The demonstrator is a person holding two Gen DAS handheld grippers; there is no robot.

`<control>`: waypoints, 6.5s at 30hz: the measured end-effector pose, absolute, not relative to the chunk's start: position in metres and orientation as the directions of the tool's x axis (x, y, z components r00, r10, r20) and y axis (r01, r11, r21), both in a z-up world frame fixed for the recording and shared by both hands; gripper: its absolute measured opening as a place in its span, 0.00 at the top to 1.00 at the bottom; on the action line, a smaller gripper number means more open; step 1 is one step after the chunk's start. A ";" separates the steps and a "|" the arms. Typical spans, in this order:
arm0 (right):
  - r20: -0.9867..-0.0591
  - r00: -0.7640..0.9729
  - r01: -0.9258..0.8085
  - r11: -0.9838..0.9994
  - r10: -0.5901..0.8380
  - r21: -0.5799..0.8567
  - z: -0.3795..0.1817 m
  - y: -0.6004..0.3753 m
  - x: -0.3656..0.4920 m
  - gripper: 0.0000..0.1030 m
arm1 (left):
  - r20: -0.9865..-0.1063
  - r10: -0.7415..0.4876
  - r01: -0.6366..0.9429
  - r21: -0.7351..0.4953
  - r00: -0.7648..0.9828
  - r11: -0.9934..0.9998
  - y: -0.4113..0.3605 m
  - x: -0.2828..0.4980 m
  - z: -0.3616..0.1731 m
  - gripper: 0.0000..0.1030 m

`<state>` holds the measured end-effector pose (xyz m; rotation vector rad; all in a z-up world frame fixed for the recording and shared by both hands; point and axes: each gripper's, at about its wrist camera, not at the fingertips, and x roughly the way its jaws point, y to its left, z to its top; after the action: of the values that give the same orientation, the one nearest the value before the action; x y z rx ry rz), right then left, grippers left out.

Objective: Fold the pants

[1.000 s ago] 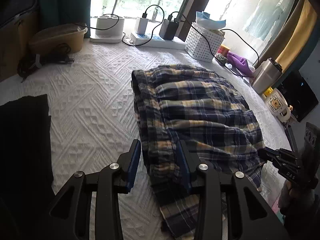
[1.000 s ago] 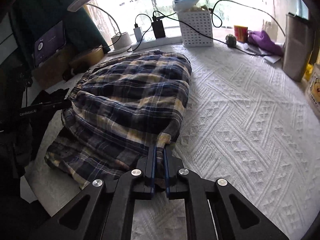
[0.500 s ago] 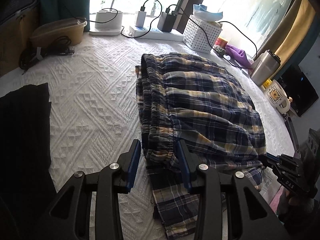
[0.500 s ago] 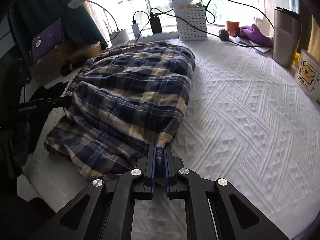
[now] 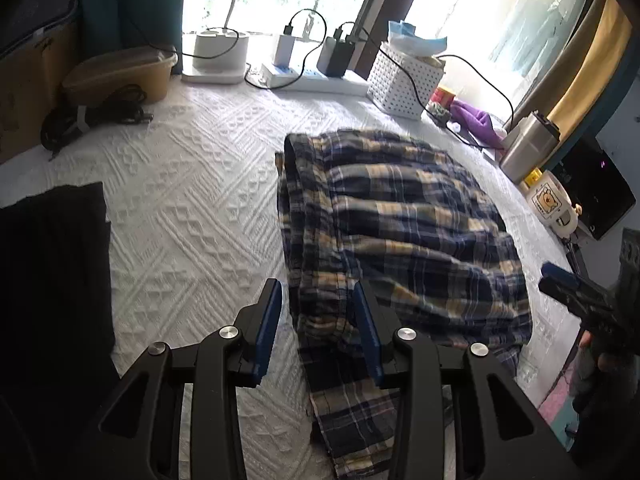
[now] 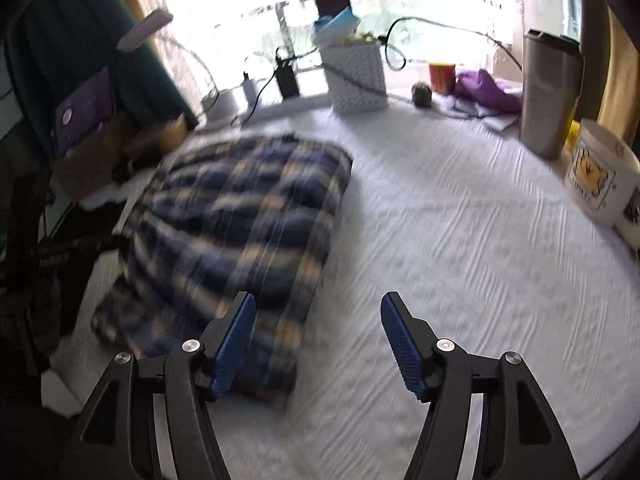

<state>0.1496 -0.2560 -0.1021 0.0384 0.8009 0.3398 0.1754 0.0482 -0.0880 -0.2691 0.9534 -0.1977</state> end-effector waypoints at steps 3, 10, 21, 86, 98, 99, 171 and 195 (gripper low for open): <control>-0.688 0.654 -0.285 0.945 0.315 0.162 -0.099 -0.251 0.169 0.34 | -0.772 -0.278 0.044 -0.309 0.571 0.950 0.049 0.178 -0.085 0.65; -0.694 0.640 -0.286 0.941 0.329 0.182 -0.107 -0.240 0.201 0.46 | -0.788 -0.257 0.033 -0.289 0.559 0.957 0.049 0.189 -0.086 0.65; -0.718 0.601 -0.306 0.931 0.351 0.199 -0.125 -0.234 0.231 0.59 | -0.814 -0.247 0.034 -0.270 0.525 0.962 0.043 0.212 -0.096 0.64; -0.718 0.526 -0.451 0.865 0.456 0.219 -0.136 -0.188 0.279 0.15 | -0.787 -0.337 0.156 -0.300 0.516 0.941 -0.017 0.251 -0.109 0.21; -0.705 0.529 -0.499 0.845 0.472 0.191 -0.137 -0.176 0.270 0.67 | -0.773 -0.342 0.193 -0.282 0.534 0.940 -0.018 0.244 -0.103 0.66; -0.703 0.532 -0.502 0.844 0.472 0.188 -0.137 -0.175 0.268 0.68 | -0.772 -0.337 0.194 -0.276 0.538 0.941 -0.019 0.242 -0.102 0.66; -0.412 0.604 -0.765 0.641 0.682 -0.058 0.019 0.021 0.058 0.71 | -0.492 -0.037 -0.023 -0.115 0.870 0.993 0.145 0.012 0.054 0.66; -0.556 0.528 -0.738 0.671 0.642 0.074 -0.054 0.075 0.139 0.71 | -0.662 -0.079 -0.068 -0.192 0.745 0.979 0.201 0.080 -0.019 0.65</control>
<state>0.1387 0.0754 -0.0544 -0.1790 0.5866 0.8296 0.0796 0.2008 -0.0194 -0.2099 0.7316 -0.0062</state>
